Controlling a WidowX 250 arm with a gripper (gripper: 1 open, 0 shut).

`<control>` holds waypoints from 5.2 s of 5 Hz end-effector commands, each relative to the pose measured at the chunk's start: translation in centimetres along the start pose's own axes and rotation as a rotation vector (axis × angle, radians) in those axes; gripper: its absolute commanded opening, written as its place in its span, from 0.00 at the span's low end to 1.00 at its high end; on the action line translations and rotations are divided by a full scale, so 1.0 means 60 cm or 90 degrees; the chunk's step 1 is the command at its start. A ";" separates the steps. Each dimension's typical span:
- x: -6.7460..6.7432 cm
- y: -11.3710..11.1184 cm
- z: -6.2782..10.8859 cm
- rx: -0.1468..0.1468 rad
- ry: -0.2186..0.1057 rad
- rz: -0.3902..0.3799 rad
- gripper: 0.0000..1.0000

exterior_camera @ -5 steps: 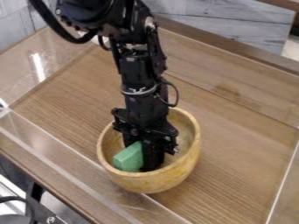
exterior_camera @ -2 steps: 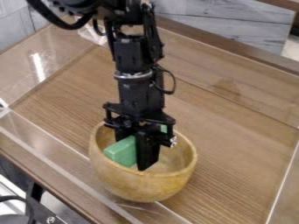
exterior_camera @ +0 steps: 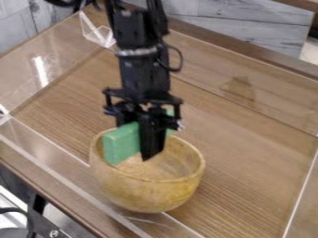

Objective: Remove the green block from inside the brown bowl and put it on the table

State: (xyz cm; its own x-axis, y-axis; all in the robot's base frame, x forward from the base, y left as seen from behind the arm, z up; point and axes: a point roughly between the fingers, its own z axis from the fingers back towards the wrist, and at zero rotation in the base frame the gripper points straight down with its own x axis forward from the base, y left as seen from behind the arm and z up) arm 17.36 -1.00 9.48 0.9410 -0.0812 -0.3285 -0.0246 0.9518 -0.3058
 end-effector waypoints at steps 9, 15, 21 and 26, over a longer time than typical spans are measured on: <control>0.023 0.119 0.068 0.037 -0.101 -0.059 0.00; 0.047 0.111 0.038 0.041 -0.117 -0.065 0.00; 0.070 0.136 0.052 0.028 -0.121 -0.055 0.00; 0.083 0.156 0.054 0.017 -0.121 -0.048 0.00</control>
State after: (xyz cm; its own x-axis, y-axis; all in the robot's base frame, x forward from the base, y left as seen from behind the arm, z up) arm 22.03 7.76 6.69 0.9773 -0.1143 -0.1786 0.0513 0.9448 -0.3237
